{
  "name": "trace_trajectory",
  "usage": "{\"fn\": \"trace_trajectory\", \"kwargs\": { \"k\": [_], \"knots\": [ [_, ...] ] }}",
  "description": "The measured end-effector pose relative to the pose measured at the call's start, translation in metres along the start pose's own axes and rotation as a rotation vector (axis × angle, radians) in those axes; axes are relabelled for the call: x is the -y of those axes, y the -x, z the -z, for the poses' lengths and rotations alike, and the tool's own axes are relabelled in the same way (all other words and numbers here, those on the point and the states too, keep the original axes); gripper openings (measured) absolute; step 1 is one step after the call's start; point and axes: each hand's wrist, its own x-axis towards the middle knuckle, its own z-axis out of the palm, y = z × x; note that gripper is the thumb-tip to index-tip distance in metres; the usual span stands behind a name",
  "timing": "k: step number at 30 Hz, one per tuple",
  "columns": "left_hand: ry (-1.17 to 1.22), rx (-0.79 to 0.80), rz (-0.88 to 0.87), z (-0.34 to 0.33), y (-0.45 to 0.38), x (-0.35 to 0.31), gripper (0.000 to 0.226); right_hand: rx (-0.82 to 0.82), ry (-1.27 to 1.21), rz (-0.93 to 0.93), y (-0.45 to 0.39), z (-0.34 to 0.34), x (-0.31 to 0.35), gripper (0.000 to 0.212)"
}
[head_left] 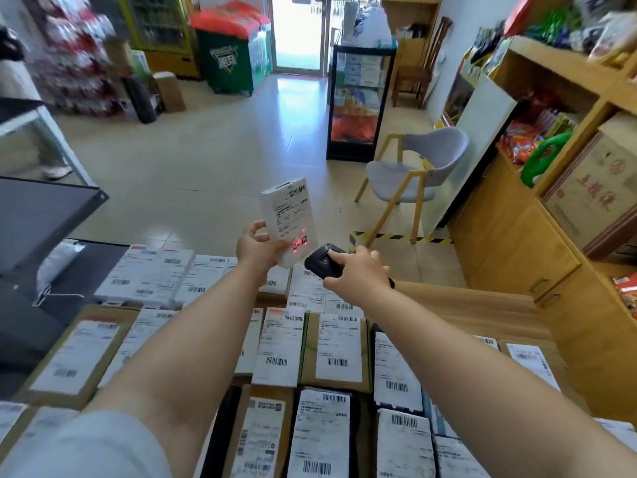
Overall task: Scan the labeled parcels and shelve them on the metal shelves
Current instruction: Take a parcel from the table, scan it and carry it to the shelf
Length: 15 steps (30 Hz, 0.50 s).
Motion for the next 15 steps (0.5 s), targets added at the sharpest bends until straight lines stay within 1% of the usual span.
{"fn": "trace_trajectory", "kwargs": {
  "k": [4, 6, 9, 11, 15],
  "knots": [
    [0.055, -0.102, -0.014, 0.032, 0.026, 0.008, 0.058, 0.007, -0.005, 0.085, 0.017, 0.000, 0.009, 0.063],
    [0.086, -0.184, -0.013, 0.055, 0.046, 0.013, 0.059, 0.029, -0.019, 0.158, 0.028, -0.001, 0.017, 0.066],
    [0.149, -0.335, 0.007, 0.099, 0.080, 0.029, 0.062, 0.078, -0.008, 0.276, 0.047, -0.011, 0.038, 0.068],
    [0.182, -0.441, 0.004, 0.135, 0.108, 0.044, 0.059, 0.135, 0.003, 0.360, 0.061, -0.028, 0.060, 0.065],
    [0.181, -0.713, 0.030, 0.221, 0.178, 0.075, 0.061, 0.276, 0.047, 0.556, 0.100, -0.074, 0.120, 0.067]
  ]
}}
